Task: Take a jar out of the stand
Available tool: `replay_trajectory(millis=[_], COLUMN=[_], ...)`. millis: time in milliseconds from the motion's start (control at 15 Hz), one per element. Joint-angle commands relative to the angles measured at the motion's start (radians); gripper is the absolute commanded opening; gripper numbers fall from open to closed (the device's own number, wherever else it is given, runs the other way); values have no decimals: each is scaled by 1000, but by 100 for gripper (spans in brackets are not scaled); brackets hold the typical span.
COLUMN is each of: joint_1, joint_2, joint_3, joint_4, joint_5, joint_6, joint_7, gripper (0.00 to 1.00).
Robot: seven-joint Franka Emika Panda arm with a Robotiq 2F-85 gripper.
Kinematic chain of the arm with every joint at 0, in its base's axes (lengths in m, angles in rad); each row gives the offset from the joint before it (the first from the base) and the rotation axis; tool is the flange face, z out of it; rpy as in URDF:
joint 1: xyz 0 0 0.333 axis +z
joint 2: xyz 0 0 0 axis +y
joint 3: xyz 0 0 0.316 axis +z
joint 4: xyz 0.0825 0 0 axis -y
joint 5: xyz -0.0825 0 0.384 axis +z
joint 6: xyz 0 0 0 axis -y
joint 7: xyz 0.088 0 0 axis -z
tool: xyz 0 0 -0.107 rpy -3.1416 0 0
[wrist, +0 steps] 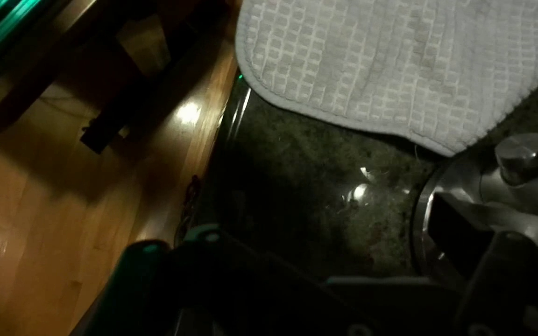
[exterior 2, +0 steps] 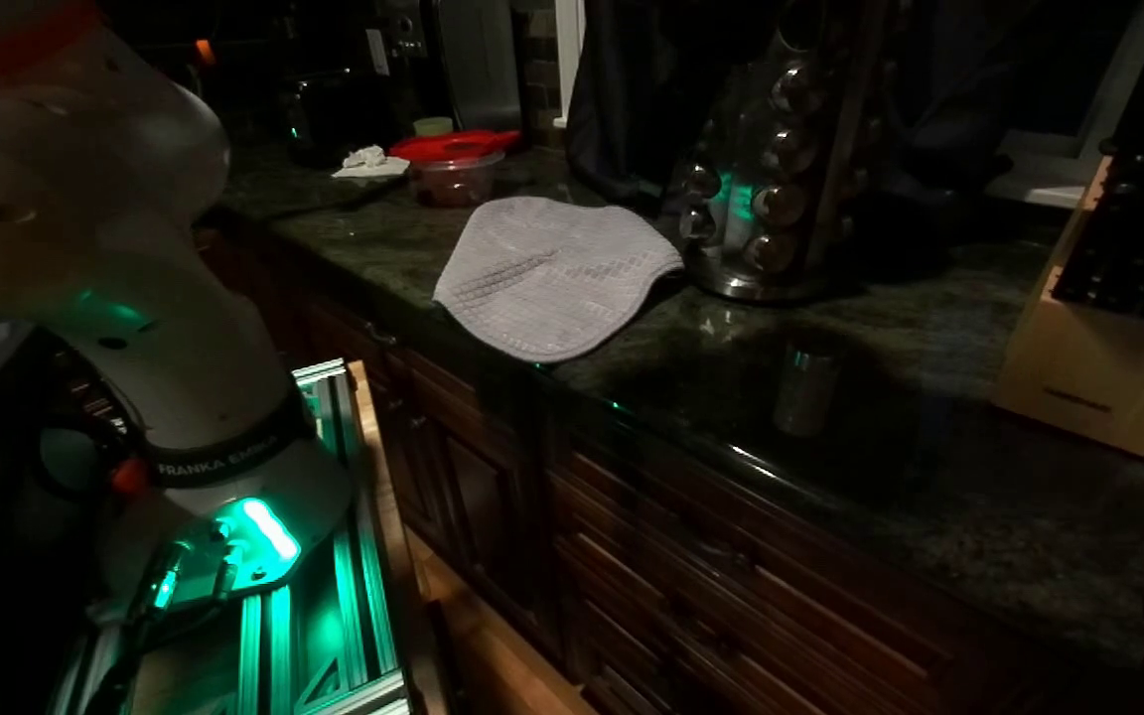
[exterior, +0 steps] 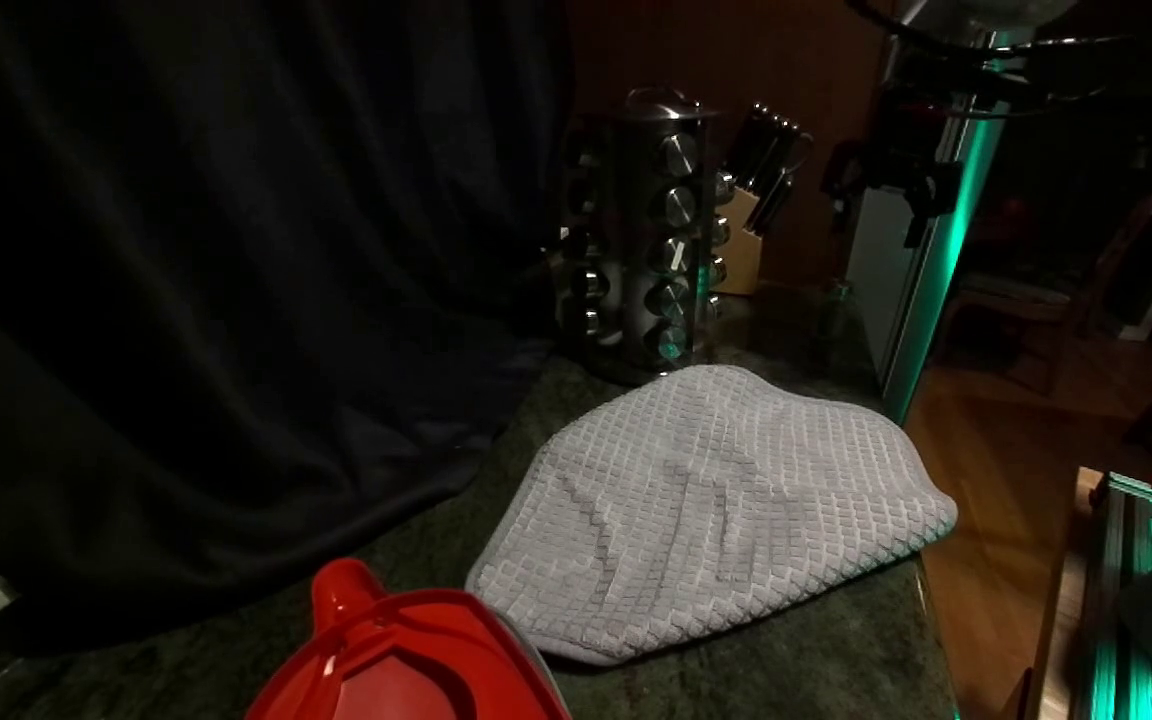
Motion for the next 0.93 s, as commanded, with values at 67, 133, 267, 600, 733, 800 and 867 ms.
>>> replay_trajectory(millis=[67,133,267,600,733,800,867], joint_1=[-16,-16,-15,-11,-10,-10,-12], joint_2=[44,49,46,116,148,167,185], joint_3=[-7,-7,-2,-6,-7,-9,-12], joint_4=[30,32,32,84,108,124,136], joint_5=[27,26,26,79,118,145,172], joint_6=[-5,-5,-5,-62,-101,-123,-132], joint_7=[14,13,13,71,117,142,165], gripper=[100,100,100,100,100,100,100])
